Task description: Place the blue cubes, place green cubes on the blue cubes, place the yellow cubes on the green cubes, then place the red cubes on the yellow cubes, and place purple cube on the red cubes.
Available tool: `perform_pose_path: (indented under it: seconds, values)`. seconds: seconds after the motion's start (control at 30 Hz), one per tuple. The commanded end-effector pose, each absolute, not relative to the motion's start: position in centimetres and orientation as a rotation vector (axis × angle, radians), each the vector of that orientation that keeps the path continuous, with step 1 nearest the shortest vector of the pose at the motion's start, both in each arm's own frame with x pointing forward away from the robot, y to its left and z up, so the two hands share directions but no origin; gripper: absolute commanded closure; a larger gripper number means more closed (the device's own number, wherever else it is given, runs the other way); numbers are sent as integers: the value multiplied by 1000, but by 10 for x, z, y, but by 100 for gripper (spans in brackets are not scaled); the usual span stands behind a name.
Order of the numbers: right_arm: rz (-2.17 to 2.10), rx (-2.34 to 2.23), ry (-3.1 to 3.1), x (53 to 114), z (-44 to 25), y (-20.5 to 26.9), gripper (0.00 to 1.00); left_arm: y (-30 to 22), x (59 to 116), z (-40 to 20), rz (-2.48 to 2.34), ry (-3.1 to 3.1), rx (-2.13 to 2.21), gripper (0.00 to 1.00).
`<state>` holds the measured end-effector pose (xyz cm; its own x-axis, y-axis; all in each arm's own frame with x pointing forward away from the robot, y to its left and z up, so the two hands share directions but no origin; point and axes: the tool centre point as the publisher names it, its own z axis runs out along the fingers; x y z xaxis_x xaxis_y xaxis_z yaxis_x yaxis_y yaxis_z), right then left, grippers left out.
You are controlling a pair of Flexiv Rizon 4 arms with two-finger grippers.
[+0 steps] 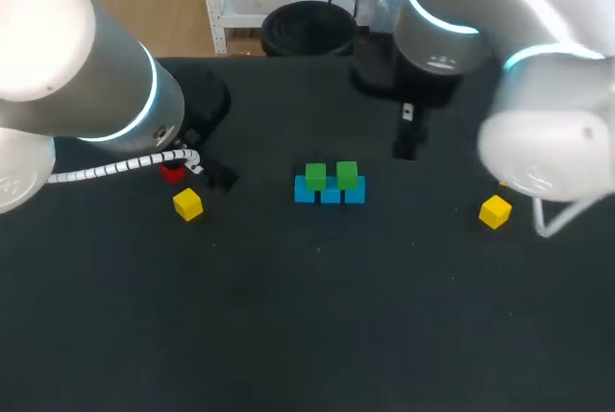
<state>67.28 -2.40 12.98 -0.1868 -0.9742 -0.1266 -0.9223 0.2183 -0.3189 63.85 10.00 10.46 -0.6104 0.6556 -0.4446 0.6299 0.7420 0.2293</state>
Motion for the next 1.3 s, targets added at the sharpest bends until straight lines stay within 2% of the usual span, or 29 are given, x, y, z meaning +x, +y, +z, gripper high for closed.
perform_pose_path:
  seconds: [0.03, 0.53, 0.73, 1.3]
  values:
    - [-360, -1663, 2143, 662, 129, -47, 0, 101, 639, 105, 65, 2431, 973, 0]
    - [-377, -1448, 2296, 640, 115, -99, 0, 101, 639, 105, 65, 2431, 973, 0]
    - [-341, -1660, 2263, 655, 113, -70, 0, 101, 639, 105, 65, 2431, 973, 0]
    - [-341, -1660, 2263, 655, 113, -70, 0, 101, 639, 105, 65, 2431, 973, 0]
